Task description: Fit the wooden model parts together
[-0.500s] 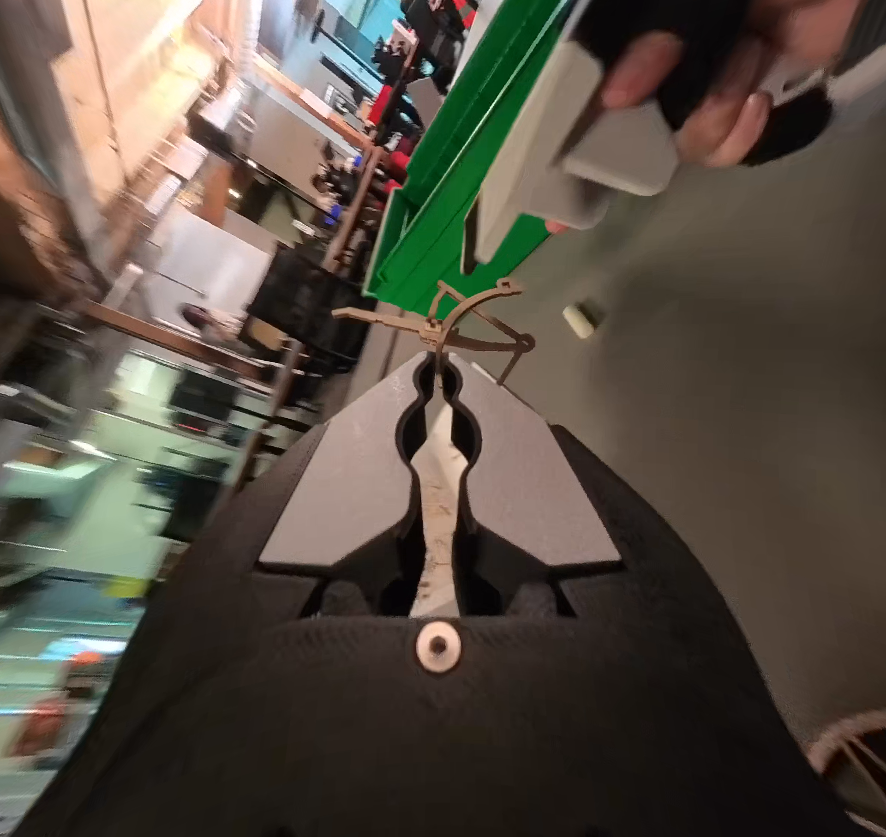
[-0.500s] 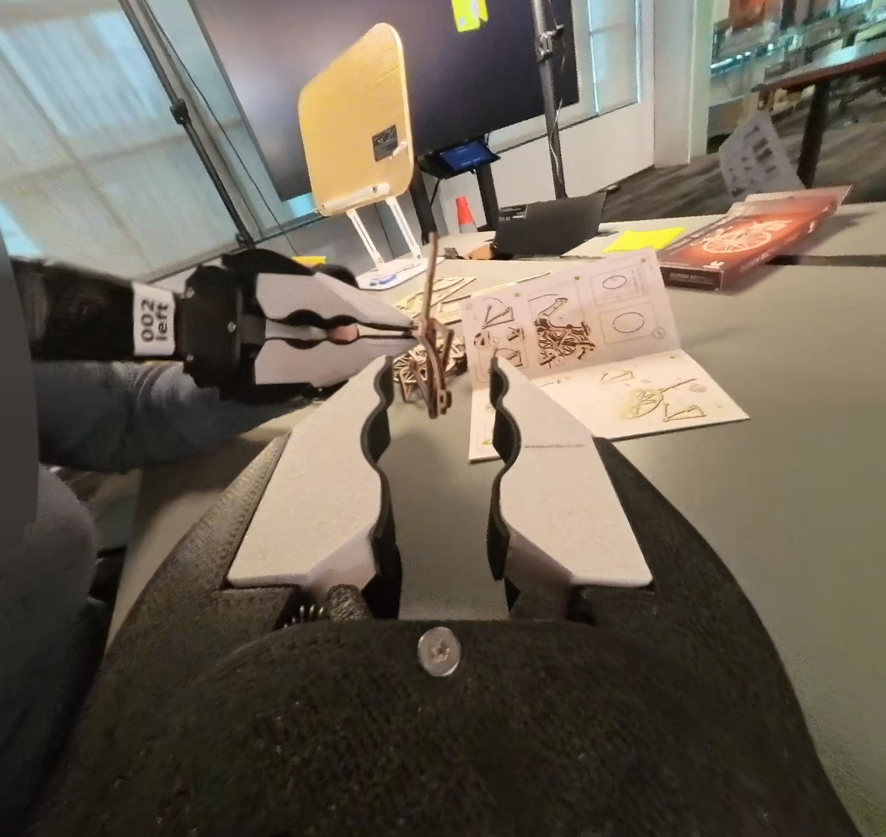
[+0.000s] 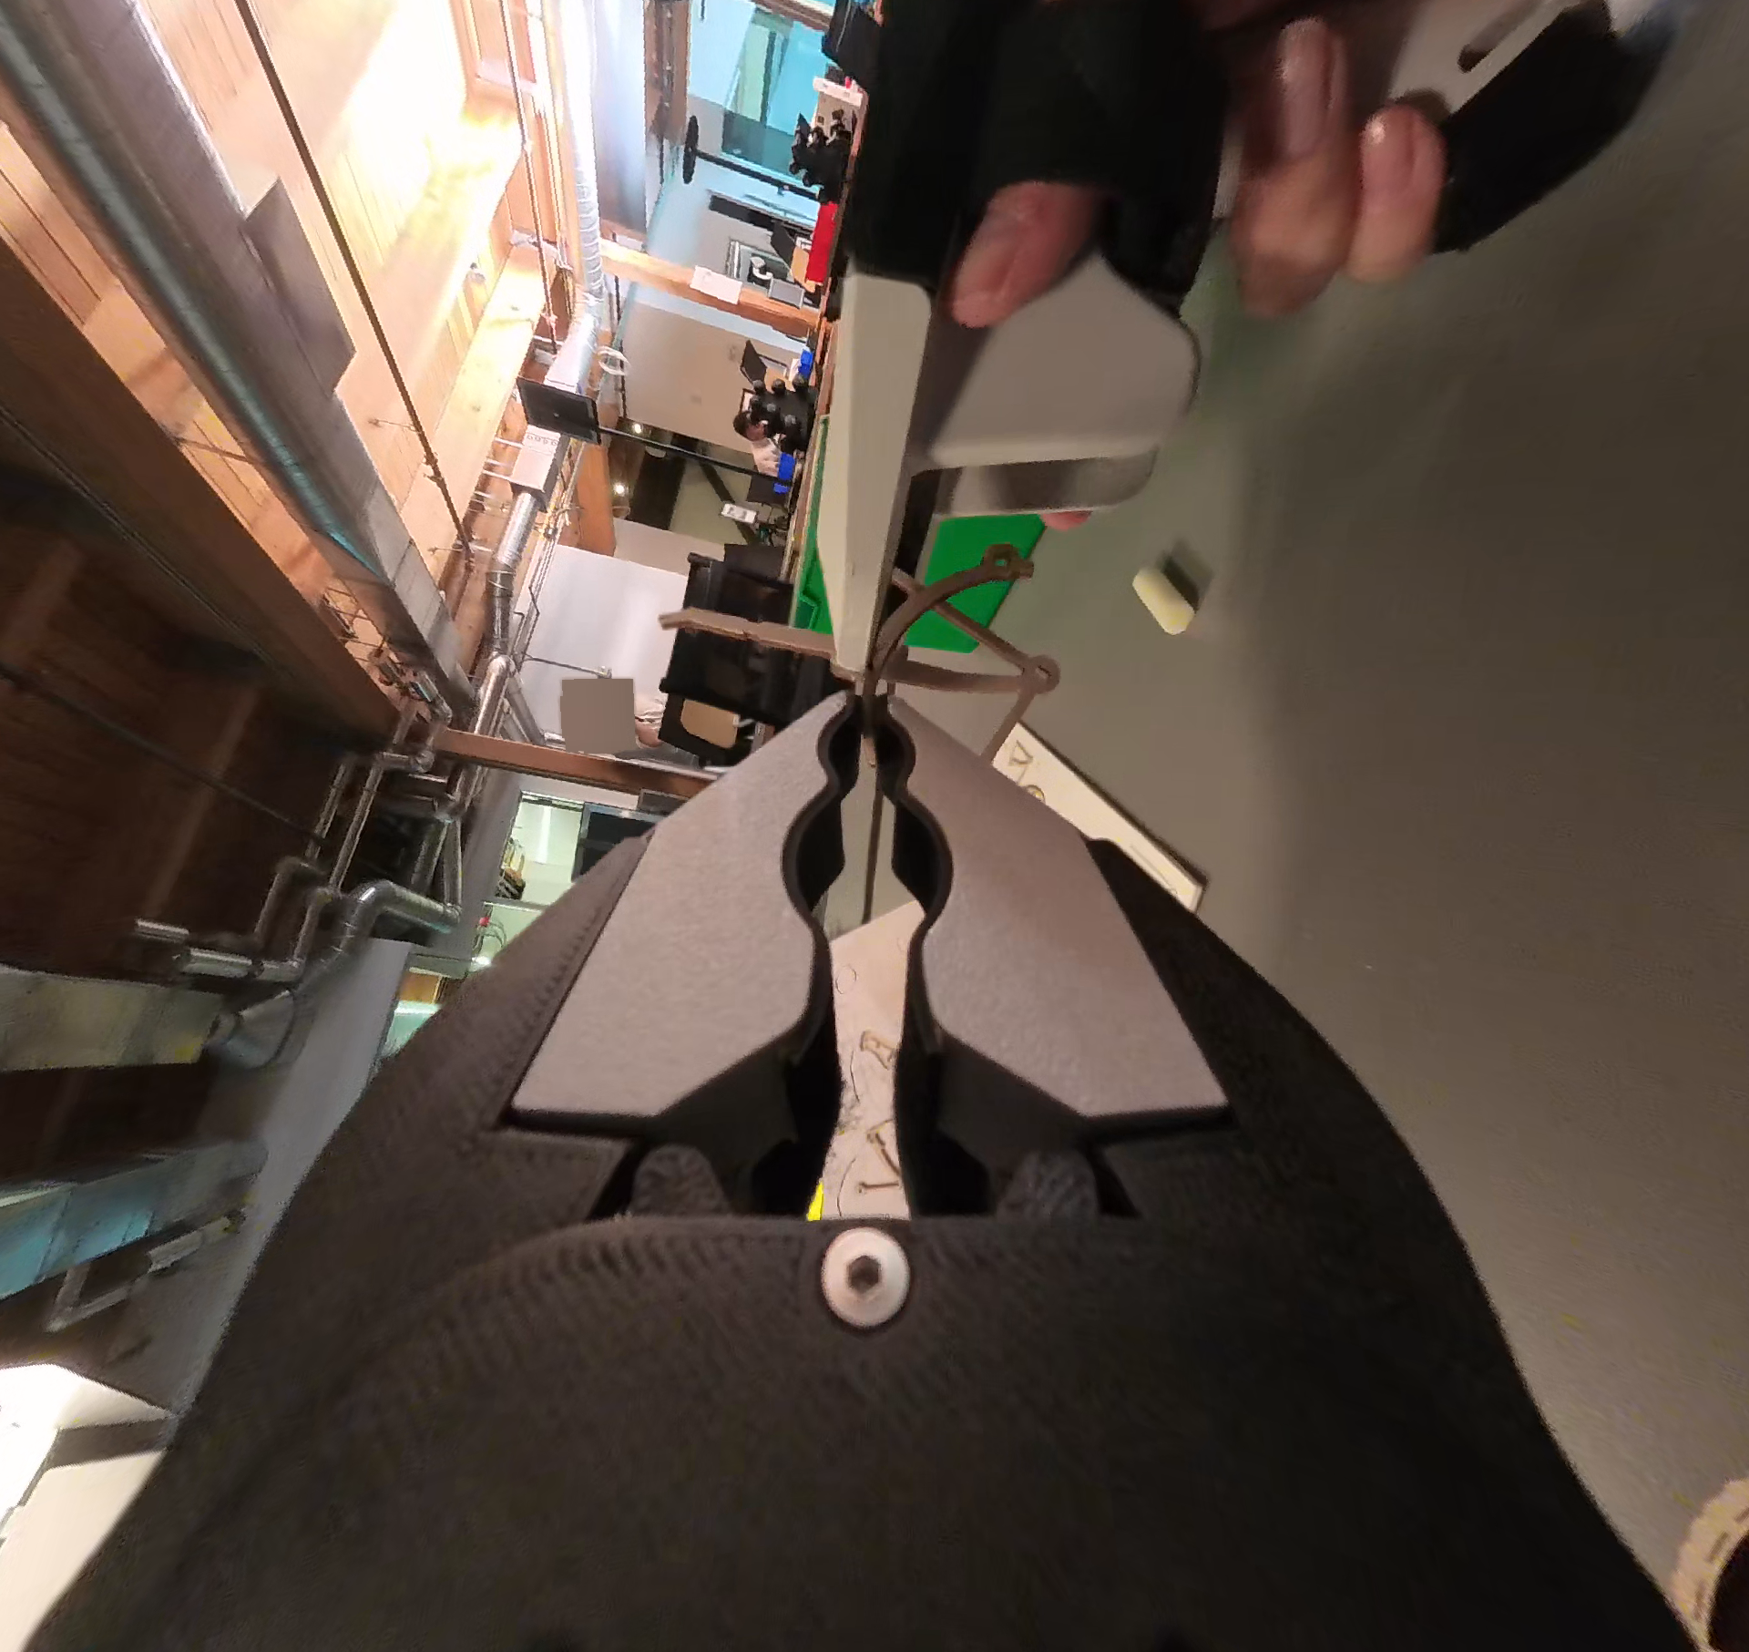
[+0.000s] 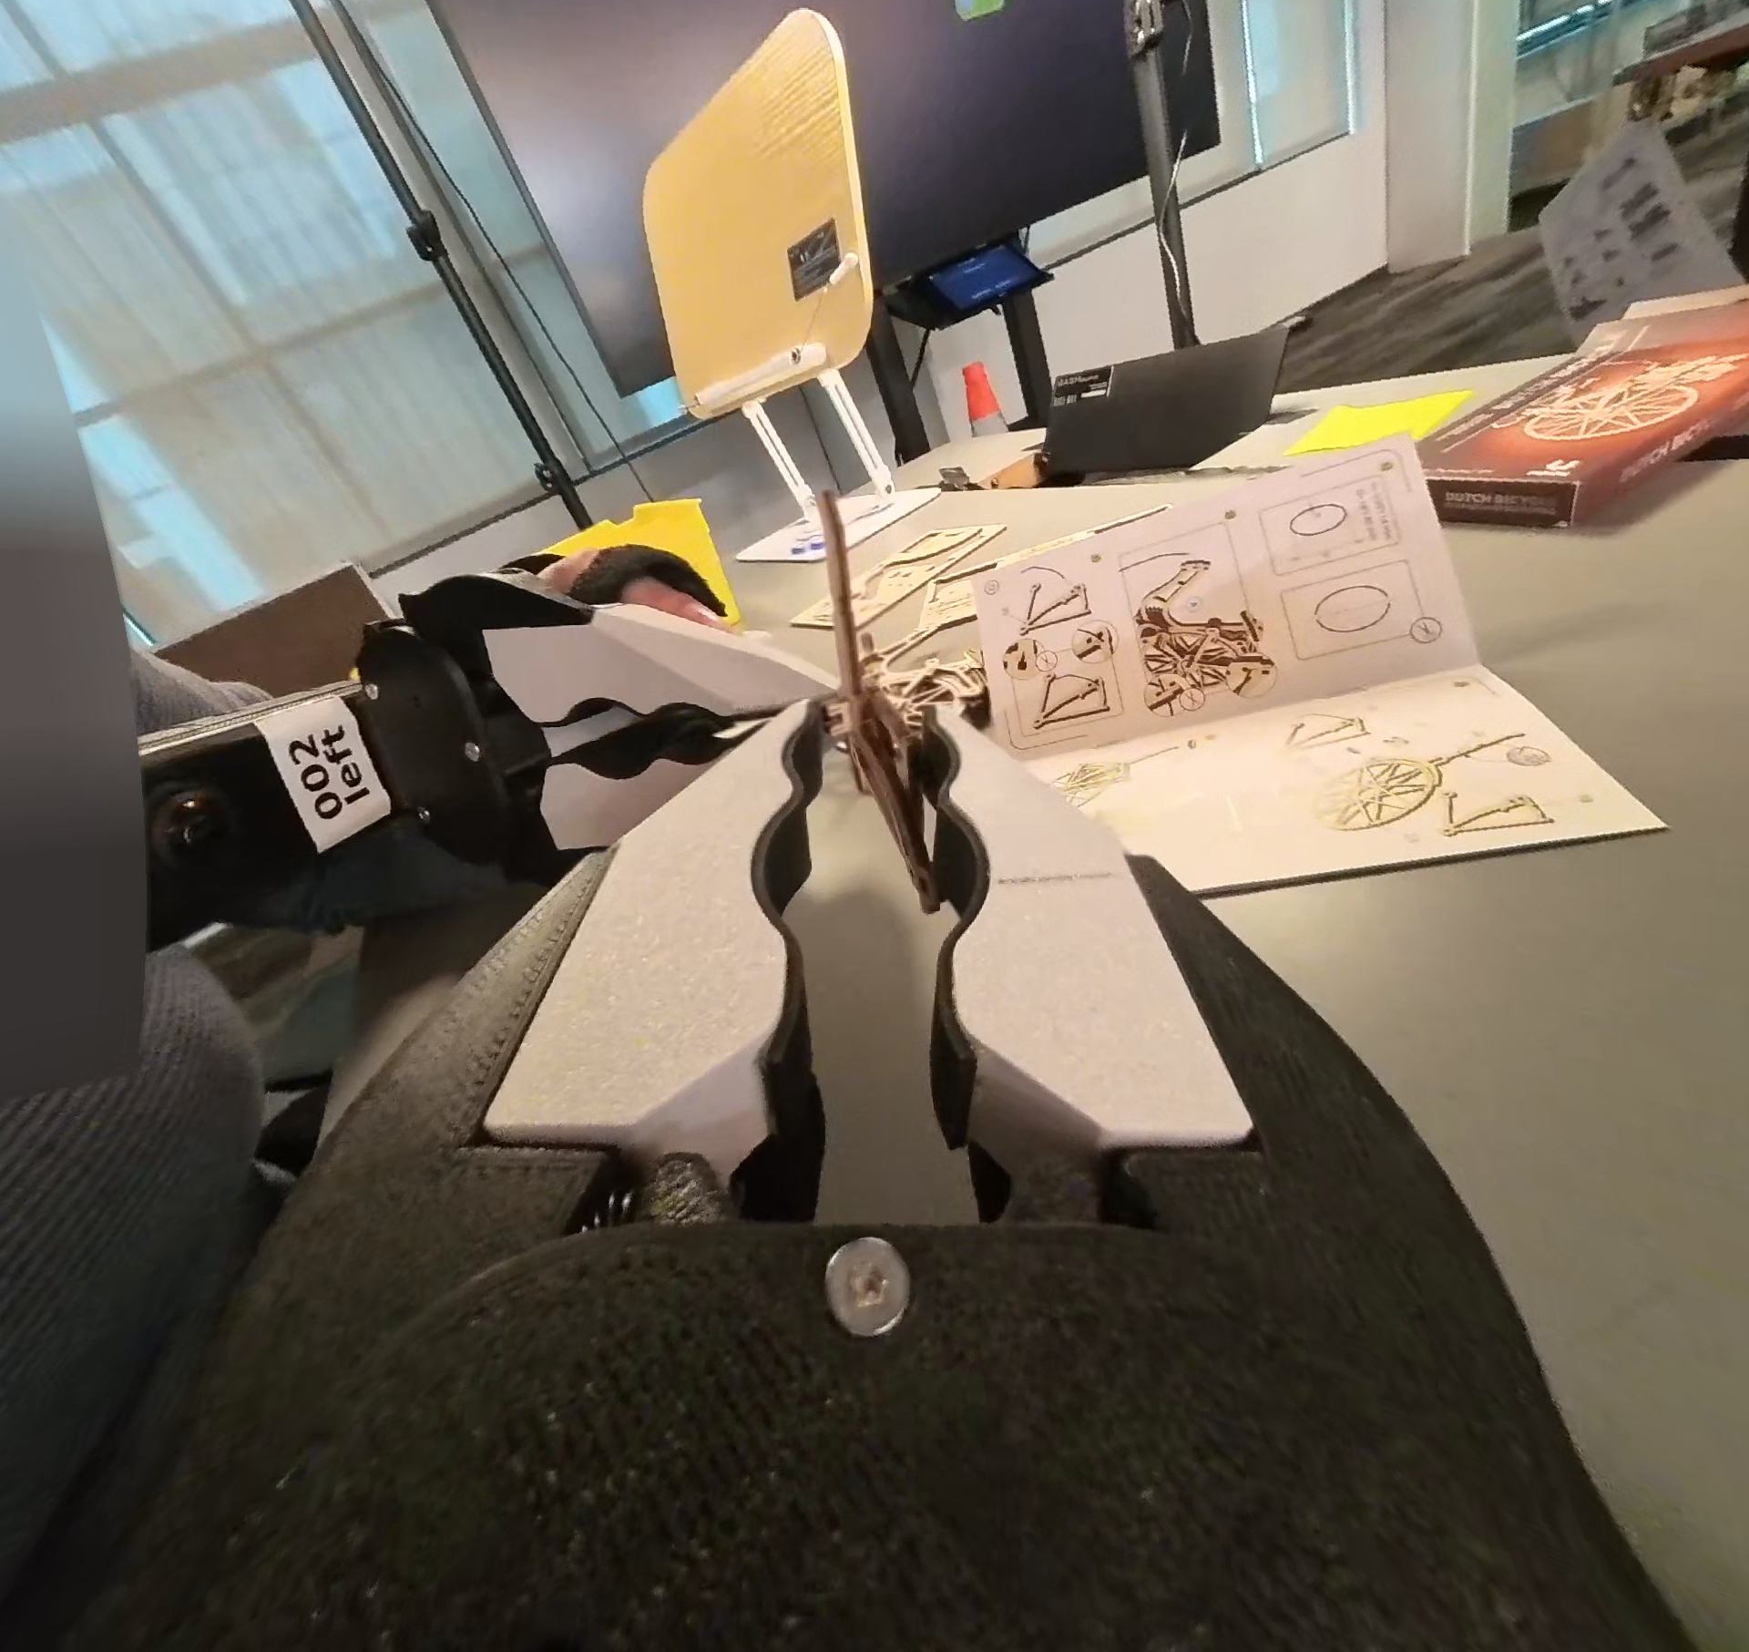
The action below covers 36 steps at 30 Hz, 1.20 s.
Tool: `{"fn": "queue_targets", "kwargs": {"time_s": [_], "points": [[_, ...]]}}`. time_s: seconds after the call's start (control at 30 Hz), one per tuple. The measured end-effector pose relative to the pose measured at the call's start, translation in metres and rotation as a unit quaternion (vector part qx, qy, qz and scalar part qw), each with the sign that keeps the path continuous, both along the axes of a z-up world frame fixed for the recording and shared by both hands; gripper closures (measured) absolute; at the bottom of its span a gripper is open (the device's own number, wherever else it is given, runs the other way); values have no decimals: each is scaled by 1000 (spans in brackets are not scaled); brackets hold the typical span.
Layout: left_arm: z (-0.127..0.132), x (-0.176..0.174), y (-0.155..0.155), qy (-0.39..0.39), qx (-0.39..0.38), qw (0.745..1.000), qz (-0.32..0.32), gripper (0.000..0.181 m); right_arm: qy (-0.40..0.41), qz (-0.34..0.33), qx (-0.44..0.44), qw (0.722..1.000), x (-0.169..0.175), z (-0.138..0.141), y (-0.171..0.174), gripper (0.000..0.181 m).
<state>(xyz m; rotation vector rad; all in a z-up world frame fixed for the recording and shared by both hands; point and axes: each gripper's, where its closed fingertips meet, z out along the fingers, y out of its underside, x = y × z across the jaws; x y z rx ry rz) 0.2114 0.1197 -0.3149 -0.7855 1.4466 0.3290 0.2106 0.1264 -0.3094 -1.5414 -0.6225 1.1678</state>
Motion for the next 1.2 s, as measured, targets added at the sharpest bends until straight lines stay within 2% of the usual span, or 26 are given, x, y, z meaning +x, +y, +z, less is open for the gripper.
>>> {"fn": "queue_targets", "kwargs": {"time_s": [0.2, 0.53, 0.77, 0.93, 1.2], "points": [[-3, -1, -1, 15, 23, 1000, 1, 180, -15, 19, 13, 1000, -4, -2, -6, 171], [-1, -1, -5, 3, 12, 1000, -14, 180, -22, 24, 37, 999, -1, 1, -9, 169], [8, -8, -2, -38, -17, 999, -21, 180, 10, 20, 36, 999, 11, 10, -8, 181], [19, -11, -9, -79, -16, 995, -51, 181, -9, 13, 36, 999, 8, 6, -6, 181], [41, -13, -30, -95, 106, 986, -91, 181, -12, 15, 74, 997, 7, 14, -12, 181]]}}
